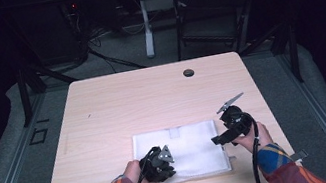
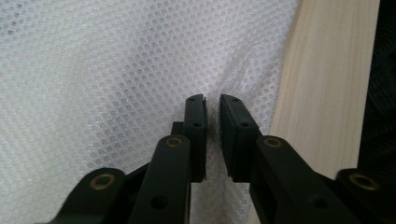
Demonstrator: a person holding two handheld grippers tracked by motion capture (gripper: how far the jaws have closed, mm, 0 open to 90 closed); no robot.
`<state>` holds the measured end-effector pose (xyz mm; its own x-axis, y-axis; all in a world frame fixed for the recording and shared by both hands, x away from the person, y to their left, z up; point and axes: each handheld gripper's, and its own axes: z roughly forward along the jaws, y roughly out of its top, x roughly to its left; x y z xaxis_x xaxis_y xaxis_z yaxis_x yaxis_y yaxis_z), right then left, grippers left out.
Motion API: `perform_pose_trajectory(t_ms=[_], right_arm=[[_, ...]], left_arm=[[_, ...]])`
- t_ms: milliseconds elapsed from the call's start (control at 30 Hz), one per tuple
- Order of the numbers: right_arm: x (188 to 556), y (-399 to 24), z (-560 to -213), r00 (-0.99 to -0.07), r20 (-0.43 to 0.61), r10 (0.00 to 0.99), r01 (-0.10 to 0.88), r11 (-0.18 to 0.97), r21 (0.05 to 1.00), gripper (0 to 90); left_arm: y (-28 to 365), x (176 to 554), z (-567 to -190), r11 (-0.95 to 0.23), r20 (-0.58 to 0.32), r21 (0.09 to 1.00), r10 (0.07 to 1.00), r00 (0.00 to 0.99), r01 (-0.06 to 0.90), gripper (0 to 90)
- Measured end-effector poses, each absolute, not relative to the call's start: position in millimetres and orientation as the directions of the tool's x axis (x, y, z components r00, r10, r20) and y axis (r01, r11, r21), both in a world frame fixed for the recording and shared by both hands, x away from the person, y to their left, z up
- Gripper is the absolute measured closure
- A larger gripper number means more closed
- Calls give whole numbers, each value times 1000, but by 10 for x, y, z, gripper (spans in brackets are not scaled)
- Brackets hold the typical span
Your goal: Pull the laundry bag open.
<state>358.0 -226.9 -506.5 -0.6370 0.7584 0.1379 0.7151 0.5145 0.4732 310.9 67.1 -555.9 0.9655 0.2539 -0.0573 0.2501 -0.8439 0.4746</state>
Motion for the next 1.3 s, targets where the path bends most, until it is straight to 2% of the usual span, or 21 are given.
perform_pose_trajectory(t_ms=[200,567,900,1067,1167,1300], right_arm=[[3577,-2268,-5064,-640,141,755,714,517,472,177],[3552,-2291,-5014,-638,159,754,710,495,501,197],[3436,-2316,-4993,-654,161,739,702,513,494,300],[3342,-2399,-5025,-644,168,746,713,507,485,401],[3307,-2406,-5053,-645,166,746,718,517,465,519],[3281,-2368,-5118,-660,193,726,721,542,431,735]], left_arm=[[692,3130,-5545,-830,-72,491,262,962,263,885],[813,3216,-5390,-769,-85,561,315,945,306,890],[894,3267,-5290,-730,-85,594,360,929,337,892],[921,3294,-5262,-708,-93,607,387,917,360,893],[932,3306,-5245,-698,-95,615,398,913,368,893],[945,3314,-5229,-682,-100,625,413,905,381,893]])
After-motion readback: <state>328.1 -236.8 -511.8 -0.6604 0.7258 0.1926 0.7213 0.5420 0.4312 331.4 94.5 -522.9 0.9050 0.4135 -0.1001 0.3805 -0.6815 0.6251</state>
